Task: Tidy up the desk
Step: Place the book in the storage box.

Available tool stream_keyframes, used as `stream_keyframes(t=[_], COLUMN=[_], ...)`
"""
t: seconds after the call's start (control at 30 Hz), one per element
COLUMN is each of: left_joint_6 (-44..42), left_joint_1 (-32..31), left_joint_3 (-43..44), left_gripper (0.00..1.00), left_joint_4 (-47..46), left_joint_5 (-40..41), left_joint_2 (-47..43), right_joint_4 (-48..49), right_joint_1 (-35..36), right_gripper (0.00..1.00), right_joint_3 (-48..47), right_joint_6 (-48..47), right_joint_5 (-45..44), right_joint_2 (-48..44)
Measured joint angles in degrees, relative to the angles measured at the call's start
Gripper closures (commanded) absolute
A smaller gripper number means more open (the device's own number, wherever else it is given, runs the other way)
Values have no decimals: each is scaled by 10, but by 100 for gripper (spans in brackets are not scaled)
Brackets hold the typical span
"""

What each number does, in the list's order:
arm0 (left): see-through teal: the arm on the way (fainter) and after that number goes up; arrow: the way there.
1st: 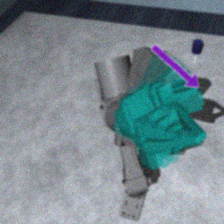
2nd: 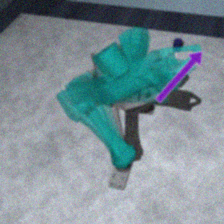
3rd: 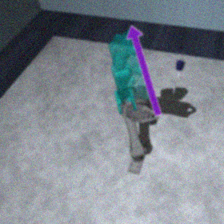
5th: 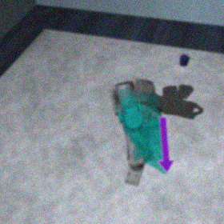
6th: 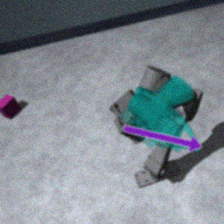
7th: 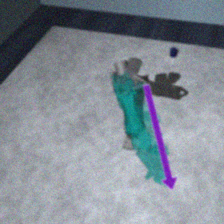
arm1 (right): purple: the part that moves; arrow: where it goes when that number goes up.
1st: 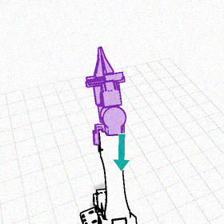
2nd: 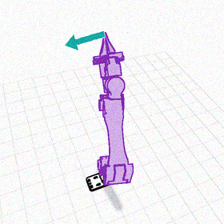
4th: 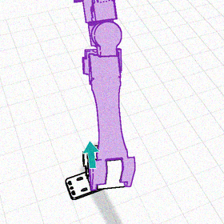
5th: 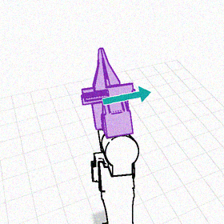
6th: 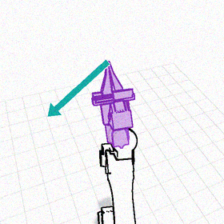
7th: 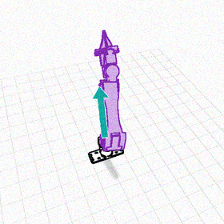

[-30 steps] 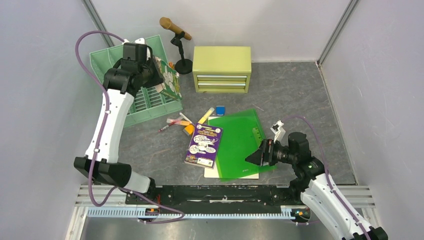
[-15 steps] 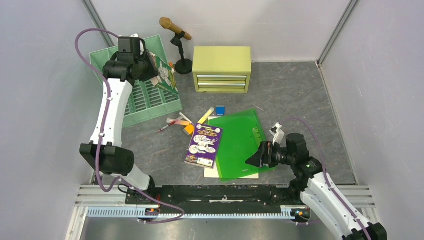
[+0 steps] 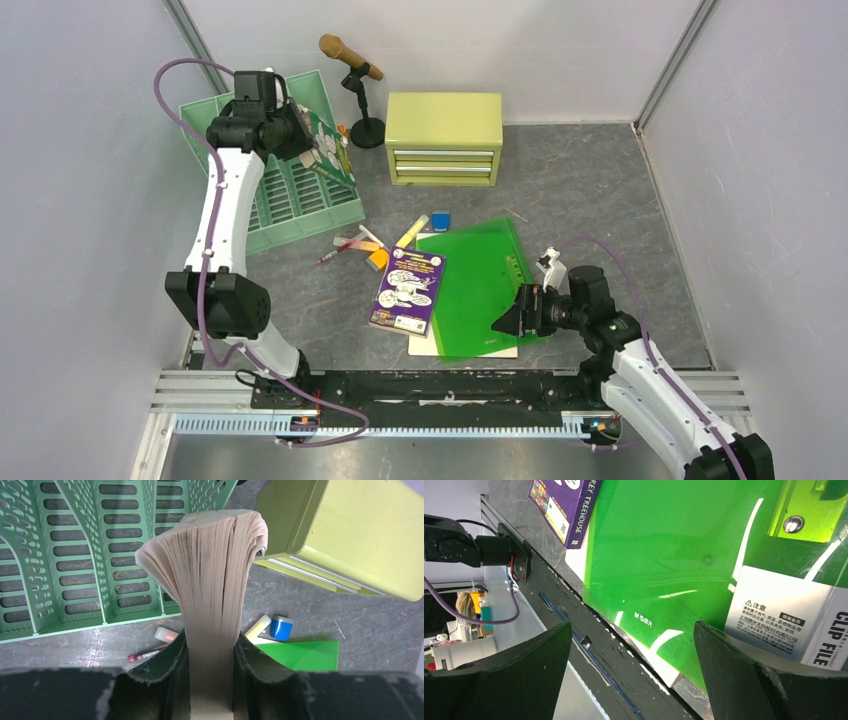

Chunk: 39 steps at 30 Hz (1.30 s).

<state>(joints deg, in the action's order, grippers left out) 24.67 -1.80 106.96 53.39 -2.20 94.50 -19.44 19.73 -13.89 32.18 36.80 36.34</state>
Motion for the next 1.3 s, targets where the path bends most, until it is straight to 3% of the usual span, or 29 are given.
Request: stream_keyframes(t=[0.57,1.3], left_joint_6=[-34,-12], left_joint_1=[64,66], left_joint_3=[-61,-80], left_gripper=[98,98], left_joint_4=[-23,-30], left_joint_5=[-10,-9], left_joint_2=[3,-5], right_joint_4=[7,-34], right_joint_1=[0,0], right_gripper=[2,2], right_joint_3=[-8,-28], right_joint_6=[-10,-25], right_joint_5=[2,-10], right_joint_2=[32,5])
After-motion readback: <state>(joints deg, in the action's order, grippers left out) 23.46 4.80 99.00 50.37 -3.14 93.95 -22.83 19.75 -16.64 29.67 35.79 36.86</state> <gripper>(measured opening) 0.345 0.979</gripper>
